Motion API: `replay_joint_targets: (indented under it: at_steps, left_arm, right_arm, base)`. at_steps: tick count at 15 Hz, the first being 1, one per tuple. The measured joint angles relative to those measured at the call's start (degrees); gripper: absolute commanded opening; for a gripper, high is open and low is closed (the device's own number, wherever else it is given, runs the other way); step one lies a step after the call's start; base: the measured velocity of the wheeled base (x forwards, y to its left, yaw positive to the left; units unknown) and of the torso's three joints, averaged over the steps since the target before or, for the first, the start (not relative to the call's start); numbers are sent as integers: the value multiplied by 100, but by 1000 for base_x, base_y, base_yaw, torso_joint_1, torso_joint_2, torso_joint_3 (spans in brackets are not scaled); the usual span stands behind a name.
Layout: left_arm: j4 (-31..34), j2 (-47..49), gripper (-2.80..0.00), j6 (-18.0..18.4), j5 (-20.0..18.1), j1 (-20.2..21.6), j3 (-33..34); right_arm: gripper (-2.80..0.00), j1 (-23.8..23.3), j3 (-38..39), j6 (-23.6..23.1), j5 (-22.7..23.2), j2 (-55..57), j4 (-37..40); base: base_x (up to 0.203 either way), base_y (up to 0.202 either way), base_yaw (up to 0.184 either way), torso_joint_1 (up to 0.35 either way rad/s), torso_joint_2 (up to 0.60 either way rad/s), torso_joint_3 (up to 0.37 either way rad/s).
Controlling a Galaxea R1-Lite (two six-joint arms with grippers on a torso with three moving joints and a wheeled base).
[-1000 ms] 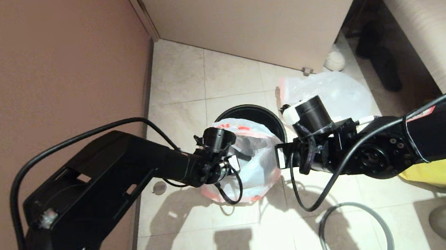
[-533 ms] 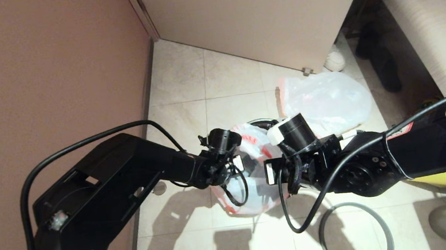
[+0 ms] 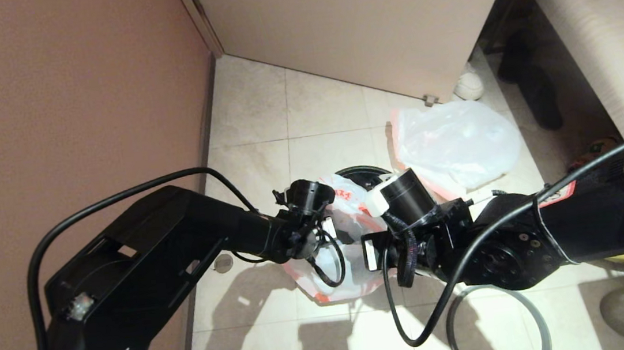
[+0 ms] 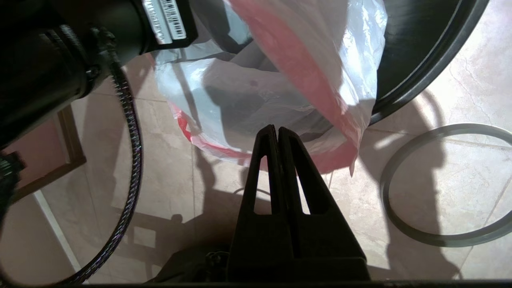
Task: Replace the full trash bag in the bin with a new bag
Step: Put the new garbage bag on the trash can
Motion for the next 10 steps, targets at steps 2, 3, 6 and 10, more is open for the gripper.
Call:
replay_joint_targets:
  at_steps: [2,3,6,10]
  left_arm:
    - [-2,-1,-280,-11,0,16,-15]
    - [-10,6,-280,-12,0,35,-18]
    - [-49,2,-280,-6,5,61,-18]
    - [-43,-7,-280,-70,-30,197,-22]
  right_arm:
    - [-280,179,226,16,-7,-187,104]
    - [-280,330,388,16,-2,-237,130]
    - [-280,518,725,12,-14,-91,71]
    - [-280,193,477,-279,83,196,-323]
  base:
    - [0,0,0,0,0,0]
    - [0,0,0,0,0,0]
    - [0,0,0,0,0,0]
    - [0,0,0,0,0,0]
